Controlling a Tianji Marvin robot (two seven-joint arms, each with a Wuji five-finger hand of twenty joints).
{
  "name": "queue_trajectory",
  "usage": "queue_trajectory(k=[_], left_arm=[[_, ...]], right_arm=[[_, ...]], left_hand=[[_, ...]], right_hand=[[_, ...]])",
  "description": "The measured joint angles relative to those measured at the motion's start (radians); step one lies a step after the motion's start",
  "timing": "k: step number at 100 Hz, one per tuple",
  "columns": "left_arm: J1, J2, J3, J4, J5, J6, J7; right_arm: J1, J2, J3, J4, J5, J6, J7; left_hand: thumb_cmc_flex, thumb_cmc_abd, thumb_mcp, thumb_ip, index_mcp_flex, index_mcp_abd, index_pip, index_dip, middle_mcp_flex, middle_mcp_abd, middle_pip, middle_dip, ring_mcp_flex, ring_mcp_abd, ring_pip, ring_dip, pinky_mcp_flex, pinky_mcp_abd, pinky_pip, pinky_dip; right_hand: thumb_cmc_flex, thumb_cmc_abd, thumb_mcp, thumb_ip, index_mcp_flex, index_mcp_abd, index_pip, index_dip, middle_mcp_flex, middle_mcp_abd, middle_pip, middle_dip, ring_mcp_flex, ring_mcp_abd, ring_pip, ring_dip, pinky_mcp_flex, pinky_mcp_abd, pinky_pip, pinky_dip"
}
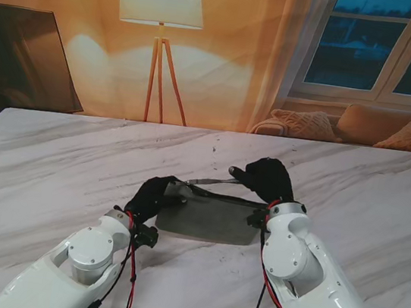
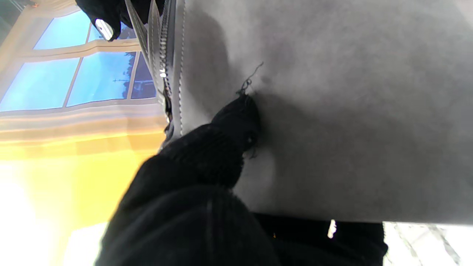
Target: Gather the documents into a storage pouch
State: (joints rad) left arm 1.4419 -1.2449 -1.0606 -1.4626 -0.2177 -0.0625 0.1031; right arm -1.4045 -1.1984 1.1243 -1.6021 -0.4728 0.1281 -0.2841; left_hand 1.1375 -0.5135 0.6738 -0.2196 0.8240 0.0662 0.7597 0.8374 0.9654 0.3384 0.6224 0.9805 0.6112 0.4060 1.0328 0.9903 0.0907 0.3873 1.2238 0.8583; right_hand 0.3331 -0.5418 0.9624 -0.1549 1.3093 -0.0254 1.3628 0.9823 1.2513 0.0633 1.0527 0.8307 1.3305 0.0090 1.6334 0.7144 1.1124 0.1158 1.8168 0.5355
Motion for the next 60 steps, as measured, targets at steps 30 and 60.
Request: queue_trajectory(k=[30,60], left_arm=[[0.002,-0.002,-0.004,-0.006,-0.009,0.002,0.008],[0.009,-0.01,-0.011,-0.019,-0.008,0.002,0.024]], right_arm=[[-0.002,-0.004,0.009,0.006,-0.001,0.002,-0.014],[-0.008,-0.014,0.03,0.011,-0.002,0.013,-0.037]], left_hand=[[0.0,-0.006,0.001,0.0,0.007,-0.002,0.0,0.0,0.012,0.0,0.001,0.0,0.0,0.005,0.003,0.0,0.001,0.008,0.0,0.002],[-0.008,-0.008,0.002,0.0,0.011,-0.017,0.0,0.0,0.012,0.0,0.001,0.0,0.01,0.006,0.012,0.0,0.014,0.012,0.005,0.003]], right_hand=[[0.0,0.0,0.0,0.0,0.0,-0.004,-0.003,0.0,0.0,-0.001,0.0,0.0,0.0,0.0,0.0,0.0,0.001,0.0,0.0,0.0],[0.0,0.0,0.0,0.0,0.0,-0.02,-0.04,-0.001,0.0,-0.004,0.001,0.001,0.0,-0.003,0.0,0.0,0.002,0.0,0.0,-0.001]])
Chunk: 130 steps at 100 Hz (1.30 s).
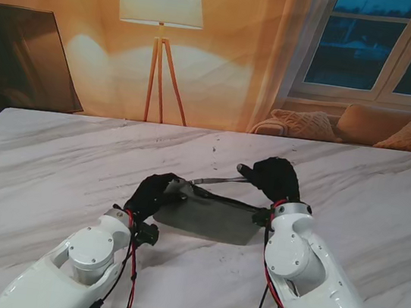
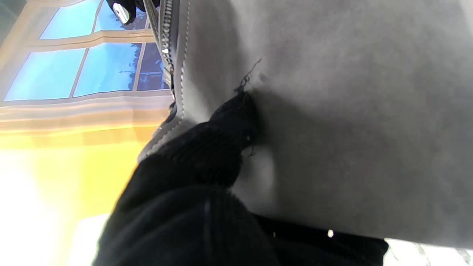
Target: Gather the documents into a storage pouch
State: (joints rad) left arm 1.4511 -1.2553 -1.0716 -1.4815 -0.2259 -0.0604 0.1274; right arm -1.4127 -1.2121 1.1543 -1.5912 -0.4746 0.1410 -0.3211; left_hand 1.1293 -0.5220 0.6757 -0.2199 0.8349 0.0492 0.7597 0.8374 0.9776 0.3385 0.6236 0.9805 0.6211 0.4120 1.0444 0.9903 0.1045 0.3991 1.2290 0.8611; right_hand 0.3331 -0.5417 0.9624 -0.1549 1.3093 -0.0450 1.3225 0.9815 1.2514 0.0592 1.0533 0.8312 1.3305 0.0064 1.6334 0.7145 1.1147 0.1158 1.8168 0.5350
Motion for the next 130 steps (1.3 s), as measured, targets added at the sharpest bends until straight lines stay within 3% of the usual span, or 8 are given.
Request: queue_trajectory(k=[23,43,58,72,114,122,130], left_arm=[[0.001,-0.001,0.0,-0.005,0.002,0.006,0.004],[-0.004,0.018,0.0,-0.003,0.042,0.008,-0.031],[-0.003,0.033,-0.008,-0.004,0.098,0.005,-0.066],[0.002,0.043,-0.019,-0.008,0.1,-0.003,-0.082],[0.011,0.048,-0.033,-0.021,0.064,-0.026,-0.104],[0.011,0.049,-0.033,-0.021,0.062,-0.033,-0.106],[0.012,0.049,-0.037,-0.022,0.048,-0.036,-0.107]], right_arm=[[-0.011,0.004,0.005,-0.021,0.025,-0.001,0.021],[-0.011,0.018,-0.027,-0.034,0.043,-0.01,0.046],[-0.008,0.016,-0.052,-0.034,0.06,-0.009,0.047],[-0.005,0.011,-0.062,-0.031,0.065,0.0,0.045],[-0.006,0.008,-0.068,-0.029,0.068,0.016,0.048],[-0.007,0.008,-0.068,-0.03,0.068,0.018,0.049],[-0.009,0.008,-0.068,-0.032,0.068,0.02,0.05]], left_hand=[[0.0,0.002,0.0,0.0,-0.002,-0.003,0.001,-0.01,0.0,0.0,0.0,0.0,0.0,0.0,0.0,-0.007,0.0,0.0,0.0,0.0],[-0.013,0.005,0.028,0.0,-0.01,-0.003,0.06,-0.245,0.0,0.0,-0.053,-0.052,-0.001,0.0,-0.033,-0.064,-0.006,0.0,-0.004,-0.003],[-0.074,-0.006,0.124,0.002,-0.031,0.004,0.084,-0.308,0.0,-0.026,-0.139,-0.054,-0.002,0.0,-0.069,-0.086,-0.017,0.0,-0.007,-0.016],[-0.136,-0.015,0.155,0.013,-0.043,0.009,0.072,-0.341,-0.032,-0.033,-0.146,-0.055,-0.003,0.0,-0.076,-0.086,-0.021,0.0,-0.007,-0.017],[-0.183,0.035,0.091,0.015,-0.067,0.01,-0.101,-0.377,-0.152,-0.037,-0.083,-0.171,-0.053,0.0,-0.093,-0.086,-0.055,-0.009,-0.007,-0.017],[-0.174,0.062,0.036,0.015,-0.067,0.01,-0.11,-0.374,-0.152,-0.037,-0.079,-0.176,-0.053,0.0,-0.097,-0.086,-0.056,-0.009,-0.007,-0.017],[-0.095,0.109,-0.045,0.008,-0.069,0.01,-0.119,-0.373,-0.155,-0.036,-0.091,-0.176,-0.053,0.0,-0.105,-0.086,-0.057,-0.009,-0.007,-0.017]], right_hand=[[0.0,0.004,0.0,0.0,0.0,-0.001,-0.008,0.0,0.0,-0.003,0.001,0.001,0.0,-0.003,0.0,0.0,0.002,-0.001,0.0,0.0],[0.0,0.012,-0.009,0.0,0.0,0.014,0.037,0.0,0.0,-0.003,0.002,0.008,0.0,-0.003,0.0,0.0,0.002,-0.001,0.0,-0.001],[0.0,0.012,-0.009,0.0,0.001,0.015,0.039,0.0,0.0,-0.003,0.002,0.008,0.0,-0.003,0.0,0.0,0.002,-0.001,0.0,-0.002],[0.0,0.012,-0.009,0.0,0.001,0.015,0.039,0.0,0.0,-0.003,0.002,0.008,0.0,-0.003,0.0,0.0,0.002,-0.001,0.0,-0.002],[0.0,0.012,-0.009,0.0,0.001,0.016,0.039,0.0,0.0,-0.003,0.002,0.008,0.0,-0.003,0.0,0.0,0.002,-0.001,0.0,-0.002],[0.0,0.012,-0.009,0.0,0.001,0.016,0.039,0.0,0.0,-0.003,0.002,0.008,0.0,-0.003,0.0,0.0,0.002,-0.001,0.0,-0.002],[0.0,0.012,-0.009,0.0,0.001,0.016,0.039,0.0,0.0,-0.003,0.002,0.008,0.0,-0.003,0.0,0.0,0.002,-0.001,0.0,-0.003]])
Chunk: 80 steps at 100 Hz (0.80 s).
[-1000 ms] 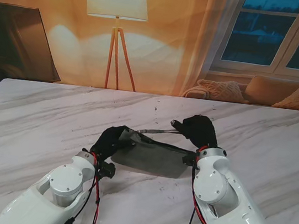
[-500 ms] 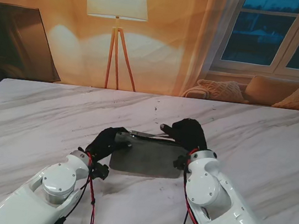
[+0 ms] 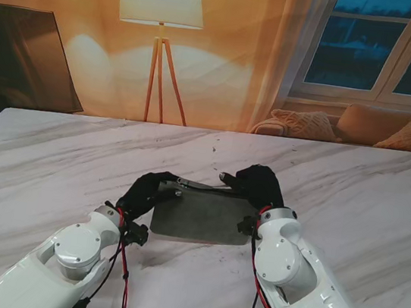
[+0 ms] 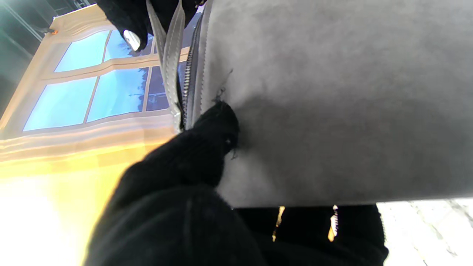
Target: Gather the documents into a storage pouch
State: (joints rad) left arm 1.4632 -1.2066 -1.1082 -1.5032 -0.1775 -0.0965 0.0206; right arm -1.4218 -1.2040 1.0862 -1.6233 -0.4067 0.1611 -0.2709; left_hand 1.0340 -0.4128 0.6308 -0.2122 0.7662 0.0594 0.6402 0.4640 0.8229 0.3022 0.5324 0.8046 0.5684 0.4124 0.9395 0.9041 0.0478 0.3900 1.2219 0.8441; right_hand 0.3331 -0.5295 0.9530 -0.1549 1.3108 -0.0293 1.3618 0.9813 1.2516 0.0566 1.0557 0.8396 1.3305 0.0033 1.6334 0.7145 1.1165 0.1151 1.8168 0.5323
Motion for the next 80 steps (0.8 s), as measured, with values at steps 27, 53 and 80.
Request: queue_trajectory(k=[27,53,80], left_arm=[[0.016,0.0,-0.013,-0.024,-0.061,0.002,-0.008],[0.025,-0.004,-0.021,-0.031,-0.081,0.002,-0.008],[0.036,-0.008,-0.029,-0.043,-0.061,-0.002,-0.001]], right_arm=[[-0.006,0.0,0.0,-0.003,0.001,0.0,0.001],[0.005,-0.004,0.003,0.013,-0.002,0.022,-0.009],[0.008,-0.014,0.022,0.021,-0.014,0.028,-0.031]], left_hand=[[0.143,0.107,-0.263,0.037,0.009,0.009,0.043,0.061,0.037,0.008,0.127,0.062,0.03,0.0,0.09,0.064,0.033,0.002,0.014,0.019],[0.148,0.109,-0.27,0.044,0.007,0.024,0.045,0.158,0.075,0.049,0.265,0.073,0.092,0.0,0.228,0.163,0.089,0.028,0.053,0.092],[0.115,0.096,-0.237,0.044,0.009,0.025,0.045,0.196,0.089,0.054,0.278,0.09,0.102,0.0,0.241,0.184,0.095,0.03,0.055,0.103]], right_hand=[[0.0,0.0,0.0,0.0,0.0,0.0,0.0,0.0,0.0,0.0,0.0,0.0,0.0,0.0,0.0,0.0,0.0,0.0,0.0,-0.008],[0.0,0.0,0.0,0.0,0.0,-0.001,0.0,0.0,0.0,0.0,0.0,0.0,0.0,0.0,0.0,0.0,0.0,0.0,0.0,-0.008],[0.0,0.0,0.0,0.0,0.0,-0.011,-0.02,-0.002,0.0,0.0,0.0,0.0,0.0,0.0,0.0,0.0,0.0,0.0,0.0,-0.009]])
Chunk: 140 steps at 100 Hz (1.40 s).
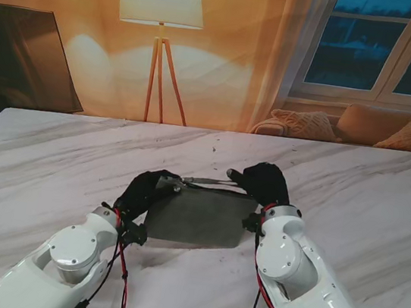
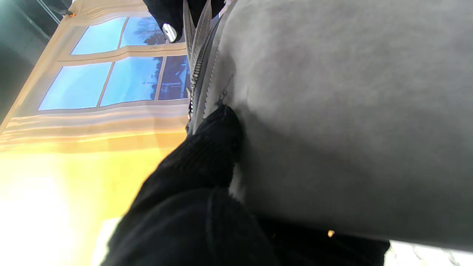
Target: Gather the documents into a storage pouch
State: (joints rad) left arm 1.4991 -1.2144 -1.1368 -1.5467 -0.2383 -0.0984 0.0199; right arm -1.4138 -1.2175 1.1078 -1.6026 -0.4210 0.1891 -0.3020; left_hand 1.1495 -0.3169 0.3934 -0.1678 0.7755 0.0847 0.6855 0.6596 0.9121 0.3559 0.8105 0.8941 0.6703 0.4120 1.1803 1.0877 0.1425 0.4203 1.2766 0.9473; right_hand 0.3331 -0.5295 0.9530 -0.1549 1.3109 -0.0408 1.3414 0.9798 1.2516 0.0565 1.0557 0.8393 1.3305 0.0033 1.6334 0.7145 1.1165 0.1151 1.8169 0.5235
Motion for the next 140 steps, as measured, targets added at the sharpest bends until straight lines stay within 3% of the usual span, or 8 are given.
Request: queue_trajectory(k=[48,69,82,96,121,133,140], left_arm=[[0.03,0.001,-0.031,-0.04,0.048,-0.002,-0.008],[0.035,0.002,-0.035,-0.047,0.055,0.0,0.007],[0.032,0.003,-0.031,-0.044,0.066,0.0,0.032],[0.027,0.005,-0.033,-0.034,0.069,-0.009,0.038],[0.031,0.008,-0.034,-0.033,0.074,-0.037,0.05],[0.04,0.009,-0.037,-0.045,0.037,-0.045,0.046],[0.046,0.01,-0.04,-0.054,0.02,-0.047,0.039]], right_arm=[[0.011,-0.015,0.018,0.027,-0.014,0.011,-0.037],[0.006,-0.015,0.025,0.023,0.009,-0.011,-0.031],[-0.008,-0.005,0.026,0.0,0.027,-0.043,-0.013],[-0.019,0.005,0.019,-0.018,0.033,-0.061,0.002],[-0.022,0.014,0.0,-0.029,0.04,-0.073,0.034],[-0.011,0.015,-0.021,-0.016,0.04,-0.06,0.036],[-0.002,0.013,-0.031,-0.002,0.041,-0.044,0.036]], left_hand=[[-0.033,-0.001,0.007,0.0,0.001,0.0,0.0,0.042,0.013,0.004,0.03,0.03,0.001,0.0,0.023,0.007,0.001,0.001,0.006,0.012],[-0.044,-0.011,0.014,0.0,0.002,0.0,0.0,0.064,0.053,0.005,0.049,0.036,0.05,0.0,0.047,0.014,0.014,0.009,0.015,0.025],[-0.043,-0.021,0.025,0.0,0.006,-0.002,0.005,-0.093,0.053,0.006,-0.006,0.021,0.05,0.0,-0.019,-0.052,0.014,0.009,-0.005,0.014],[-0.043,-0.045,0.053,0.0,0.006,-0.001,0.005,-0.185,0.053,0.006,-0.037,0.021,0.032,0.001,-0.05,-0.081,0.001,0.003,-0.011,-0.004],[-0.047,-0.05,0.08,0.0,0.006,-0.001,0.002,-0.21,0.037,0.006,-0.05,0.021,0.021,0.002,-0.07,-0.092,-0.01,0.0,-0.016,-0.02],[0.004,-0.002,-0.051,0.001,0.005,-0.001,0.002,-0.181,0.033,0.006,-0.017,-0.019,0.021,0.002,-0.068,-0.092,-0.011,-0.001,-0.015,-0.027],[0.016,0.011,-0.08,0.001,0.001,-0.001,0.024,-0.141,0.033,0.005,0.028,-0.02,0.021,0.002,-0.032,-0.068,-0.011,-0.001,-0.003,-0.027]], right_hand=[[0.0,0.0,0.0,0.0,0.0,-0.08,-0.056,-0.002,0.0,-0.008,0.008,0.0,0.0,-0.005,0.0,0.0,0.007,-0.001,0.0,-0.001],[0.0,0.0,0.0,0.0,0.0,-0.07,-0.056,-0.002,0.0,-0.009,0.008,0.0,0.0,-0.006,0.0,-0.002,0.008,-0.001,0.0,-0.001],[0.0,0.0,0.0,0.0,0.0,-0.026,-0.051,-0.002,0.0,-0.009,0.008,0.0,0.0,-0.006,0.0,-0.004,0.008,-0.001,0.0,-0.002],[0.0,0.001,-0.011,0.0,0.0,-0.011,-0.029,-0.002,0.0,-0.009,0.008,0.0,0.0,-0.006,0.0,-0.004,0.008,-0.001,0.0,-0.002],[0.0,0.001,-0.011,0.0,0.0,-0.002,-0.014,-0.001,0.0,-0.009,0.009,0.001,0.0,-0.006,0.0,-0.007,0.008,-0.001,0.0,-0.002],[0.0,0.001,-0.011,0.0,0.0,-0.001,-0.006,0.0,0.0,-0.009,0.009,0.001,0.0,-0.006,0.0,-0.014,0.008,-0.001,0.0,-0.002],[0.0,0.001,-0.011,0.0,0.0,-0.001,-0.005,0.0,0.0,-0.009,0.009,0.001,0.0,-0.006,0.0,-0.014,0.008,-0.001,0.0,-0.002]])
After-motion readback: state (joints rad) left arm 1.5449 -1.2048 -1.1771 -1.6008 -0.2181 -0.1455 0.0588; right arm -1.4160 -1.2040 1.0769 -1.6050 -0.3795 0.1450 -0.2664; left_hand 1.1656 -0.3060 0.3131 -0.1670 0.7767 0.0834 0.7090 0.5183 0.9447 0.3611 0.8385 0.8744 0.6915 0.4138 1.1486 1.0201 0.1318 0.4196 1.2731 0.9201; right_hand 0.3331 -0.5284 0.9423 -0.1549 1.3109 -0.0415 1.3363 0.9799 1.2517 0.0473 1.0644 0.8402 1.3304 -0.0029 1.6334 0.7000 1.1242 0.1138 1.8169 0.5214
